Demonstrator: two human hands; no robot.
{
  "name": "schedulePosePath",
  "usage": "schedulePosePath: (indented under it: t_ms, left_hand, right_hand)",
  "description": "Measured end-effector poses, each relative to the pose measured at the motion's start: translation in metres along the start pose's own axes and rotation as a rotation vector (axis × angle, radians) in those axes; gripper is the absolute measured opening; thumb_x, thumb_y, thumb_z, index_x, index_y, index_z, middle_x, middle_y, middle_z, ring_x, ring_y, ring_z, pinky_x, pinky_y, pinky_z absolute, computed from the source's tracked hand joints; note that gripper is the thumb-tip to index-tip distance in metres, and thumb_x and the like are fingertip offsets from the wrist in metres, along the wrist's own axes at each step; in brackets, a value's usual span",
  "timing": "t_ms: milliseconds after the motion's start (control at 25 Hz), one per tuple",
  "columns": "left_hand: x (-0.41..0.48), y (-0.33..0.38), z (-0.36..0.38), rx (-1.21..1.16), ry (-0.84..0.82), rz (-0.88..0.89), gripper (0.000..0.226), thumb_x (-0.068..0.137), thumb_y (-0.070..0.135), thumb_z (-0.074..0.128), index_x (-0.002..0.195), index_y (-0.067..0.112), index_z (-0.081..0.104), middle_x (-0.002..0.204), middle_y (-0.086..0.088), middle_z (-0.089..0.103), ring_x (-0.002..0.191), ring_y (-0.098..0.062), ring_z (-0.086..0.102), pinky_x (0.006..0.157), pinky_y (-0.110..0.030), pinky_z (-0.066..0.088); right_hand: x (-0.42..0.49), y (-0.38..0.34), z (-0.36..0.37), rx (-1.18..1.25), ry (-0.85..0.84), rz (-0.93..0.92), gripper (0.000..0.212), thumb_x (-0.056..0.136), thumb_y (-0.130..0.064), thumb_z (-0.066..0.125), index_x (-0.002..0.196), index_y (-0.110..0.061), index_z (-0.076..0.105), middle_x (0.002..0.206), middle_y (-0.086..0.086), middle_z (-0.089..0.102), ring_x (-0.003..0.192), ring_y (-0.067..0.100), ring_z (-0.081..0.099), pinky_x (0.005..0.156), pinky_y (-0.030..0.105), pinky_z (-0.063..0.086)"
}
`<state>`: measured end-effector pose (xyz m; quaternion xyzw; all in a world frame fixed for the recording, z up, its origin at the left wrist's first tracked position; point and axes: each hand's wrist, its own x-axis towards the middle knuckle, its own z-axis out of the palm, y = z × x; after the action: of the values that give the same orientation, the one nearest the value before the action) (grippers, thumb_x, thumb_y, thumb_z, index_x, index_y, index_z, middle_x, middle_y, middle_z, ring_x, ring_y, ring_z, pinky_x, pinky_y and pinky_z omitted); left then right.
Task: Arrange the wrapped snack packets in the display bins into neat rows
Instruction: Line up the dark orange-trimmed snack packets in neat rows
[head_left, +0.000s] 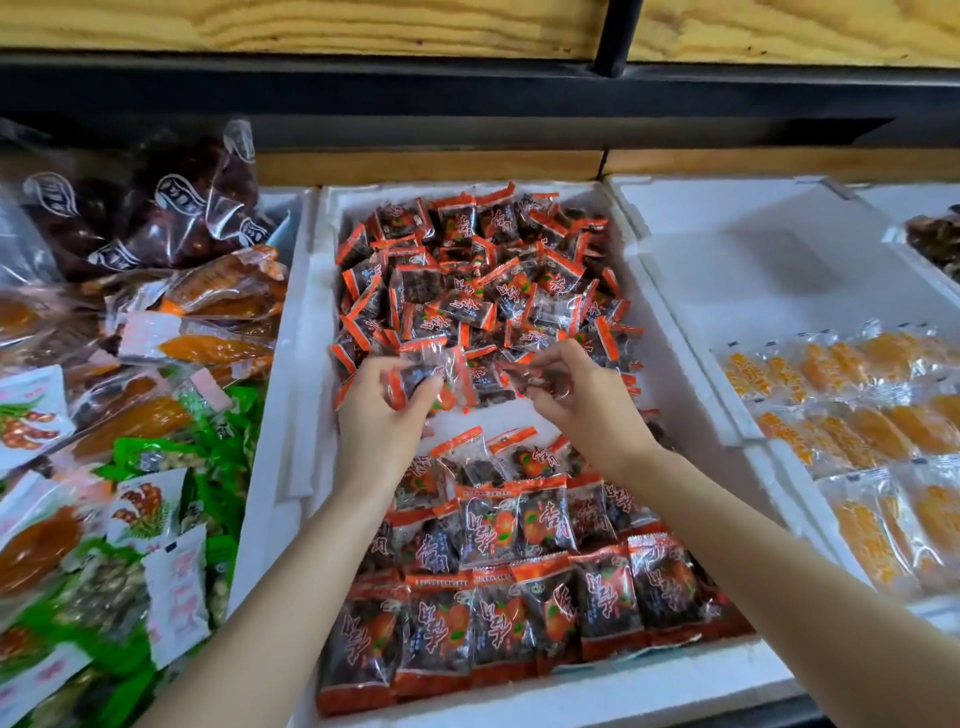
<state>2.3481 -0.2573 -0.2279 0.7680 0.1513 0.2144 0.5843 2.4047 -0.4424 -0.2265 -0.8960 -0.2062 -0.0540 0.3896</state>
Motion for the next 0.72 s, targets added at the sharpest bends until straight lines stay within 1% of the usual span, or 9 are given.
schedulePosePath:
  t_ms: [40,120,240,320,440,520,600,680,720]
  left_hand:
    - [-0.004,-0.003,0.001,-0.124,-0.020,-0.140,0.023,0.086,0.026,0.068,0.098,0.014,0.052,0.095,-0.003,0.062,0.071,-0.008,0.067,0.066,-0.018,0.052]
    - [-0.013,-0.006,0.005,-0.327,-0.117,-0.403,0.025,0.087,0.030,0.062,0.099,0.010,0.052,0.105,-0.016,0.064,0.091,-0.031,0.067,0.086,-0.041,0.054]
    - [-0.027,0.006,0.010,-0.739,-0.339,-0.619,0.035,0.099,0.031,0.043,0.114,0.002,0.057,0.115,-0.021,0.066,0.102,-0.033,0.066,0.090,-0.051,0.053]
    - [-0.028,0.014,0.004,-0.821,-0.462,-0.588,0.038,0.097,0.034,0.045,0.114,0.005,0.062,0.115,-0.017,0.067,0.105,-0.029,0.065,0.092,-0.050,0.052]
    - [-0.019,0.015,-0.009,-0.641,-0.496,-0.399,0.031,0.080,0.018,0.066,0.109,0.007,0.065,0.108,-0.013,0.070,0.098,-0.024,0.067,0.083,-0.041,0.058]
    - [-0.009,0.011,-0.017,-0.621,-0.378,-0.335,0.030,0.076,0.011,0.067,0.106,0.009,0.066,0.103,-0.011,0.072,0.089,-0.020,0.070,0.073,-0.036,0.060]
    - [0.001,0.006,-0.027,-0.640,-0.221,-0.286,0.022,0.084,0.004,0.063,0.104,0.011,0.065,0.105,-0.011,0.070,0.084,-0.019,0.071,0.069,-0.033,0.060]
    - [0.011,0.001,-0.036,-0.627,-0.097,-0.254,0.019,0.088,0.004,0.061,0.105,0.013,0.064,0.112,-0.011,0.068,0.091,-0.020,0.070,0.077,-0.037,0.059]
    - [0.015,-0.001,-0.038,-0.620,-0.060,-0.227,0.018,0.089,0.004,0.061,0.104,0.014,0.064,0.113,-0.010,0.068,0.095,-0.020,0.070,0.083,-0.040,0.057]
  right_hand:
    - [-0.009,-0.007,0.000,0.042,0.046,-0.088,0.022,0.088,-0.012,0.063,0.107,-0.018,0.055,0.100,-0.004,0.067,0.083,0.006,0.061,0.069,0.015,0.050]
    - [-0.025,-0.015,0.003,-0.040,0.120,-0.316,0.020,0.083,-0.010,0.069,0.101,-0.016,0.062,0.101,-0.004,0.067,0.091,0.008,0.063,0.075,0.026,0.055]
    - [-0.028,-0.014,0.009,-0.206,0.157,-0.541,0.019,0.077,0.002,0.071,0.093,-0.008,0.066,0.102,0.003,0.066,0.095,0.020,0.062,0.070,0.037,0.056]
    - [-0.020,-0.018,0.009,-0.204,0.133,-0.589,0.021,0.076,0.007,0.069,0.092,-0.006,0.068,0.098,0.005,0.063,0.091,0.020,0.061,0.067,0.035,0.055]
    - [-0.007,-0.033,0.008,-0.043,0.049,-0.587,0.023,0.077,0.005,0.070,0.095,-0.009,0.072,0.098,0.002,0.069,0.095,0.009,0.061,0.083,0.015,0.049]
    - [0.000,-0.042,0.008,0.093,0.036,-0.493,0.025,0.080,0.002,0.069,0.100,-0.012,0.072,0.103,-0.005,0.068,0.103,0.003,0.059,0.089,0.006,0.042]
    - [0.004,-0.047,0.013,0.252,0.042,-0.317,0.027,0.086,-0.001,0.064,0.106,-0.020,0.065,0.106,-0.011,0.064,0.102,-0.001,0.059,0.089,0.006,0.042]
    - [0.008,-0.048,0.024,0.301,0.004,-0.165,0.024,0.090,-0.006,0.059,0.108,-0.022,0.059,0.107,-0.010,0.061,0.099,-0.003,0.058,0.087,0.008,0.044]
    - [0.010,-0.047,0.031,0.240,-0.067,-0.121,0.020,0.091,-0.009,0.058,0.108,-0.020,0.059,0.107,-0.008,0.061,0.097,-0.003,0.057,0.087,0.011,0.046]
